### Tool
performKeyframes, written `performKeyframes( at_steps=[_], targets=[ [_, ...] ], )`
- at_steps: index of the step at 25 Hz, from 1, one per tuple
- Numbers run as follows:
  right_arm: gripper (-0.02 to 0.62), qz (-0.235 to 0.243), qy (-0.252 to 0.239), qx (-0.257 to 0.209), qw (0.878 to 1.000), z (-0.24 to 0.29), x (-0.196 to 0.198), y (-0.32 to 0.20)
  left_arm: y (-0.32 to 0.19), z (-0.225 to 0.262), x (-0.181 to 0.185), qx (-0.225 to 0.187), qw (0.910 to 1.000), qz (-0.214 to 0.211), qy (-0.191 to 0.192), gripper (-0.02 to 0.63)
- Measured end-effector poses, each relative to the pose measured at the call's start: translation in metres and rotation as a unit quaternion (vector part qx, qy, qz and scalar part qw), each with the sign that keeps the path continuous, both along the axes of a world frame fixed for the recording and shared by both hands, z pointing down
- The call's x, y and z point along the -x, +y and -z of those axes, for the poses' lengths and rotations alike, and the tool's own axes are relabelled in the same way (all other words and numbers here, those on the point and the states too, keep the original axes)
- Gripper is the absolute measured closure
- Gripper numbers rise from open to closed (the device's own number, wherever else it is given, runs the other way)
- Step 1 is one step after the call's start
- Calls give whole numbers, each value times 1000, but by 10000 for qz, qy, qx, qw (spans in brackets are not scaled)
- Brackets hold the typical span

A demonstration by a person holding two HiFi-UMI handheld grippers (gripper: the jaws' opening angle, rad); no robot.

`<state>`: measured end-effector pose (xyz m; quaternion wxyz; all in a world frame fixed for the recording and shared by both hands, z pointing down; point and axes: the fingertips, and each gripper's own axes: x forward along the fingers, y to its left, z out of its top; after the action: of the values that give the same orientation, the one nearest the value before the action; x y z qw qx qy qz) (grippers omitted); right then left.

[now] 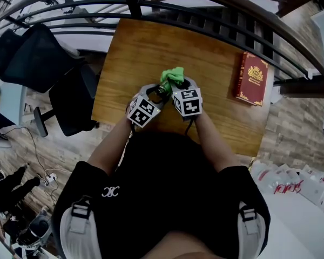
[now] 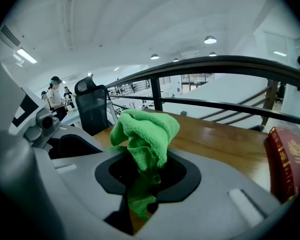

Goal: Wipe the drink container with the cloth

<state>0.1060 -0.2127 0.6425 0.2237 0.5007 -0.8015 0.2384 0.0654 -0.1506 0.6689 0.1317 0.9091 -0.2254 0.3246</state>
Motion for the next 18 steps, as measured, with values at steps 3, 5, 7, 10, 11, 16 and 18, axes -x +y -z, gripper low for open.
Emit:
performKeyframes(
  at_steps=[3,5,7,10,11,16,18],
  targets=[
    [503,-230,-5,189,9996,-10,-13,-3,1,-1,0,-35,10000,-20,-42,299],
    [503,-408,28,296,9987,-18,-24,-3,2,-1,1,-34,10000,-17,-64,299],
    [503,-592,20,411,9974,-27,-34,-3,2,-2,1,-38,9999,-35,-94,299],
    [503,-849,-77,579,9947,-38,-47,-1,2,-3,2,-28,9999,-84,-114,299],
    [503,-933,-117,619,9936,-41,-51,0,1,-3,2,-21,9999,-93,-113,299],
    [503,-1359,-256,856,9867,-58,-68,3,1,-3,2,22,9999,-88,-133,299],
    [503,-1501,-277,954,9837,-65,-74,5,1,-2,2,2,9999,-90,-138,299]
  ],
)
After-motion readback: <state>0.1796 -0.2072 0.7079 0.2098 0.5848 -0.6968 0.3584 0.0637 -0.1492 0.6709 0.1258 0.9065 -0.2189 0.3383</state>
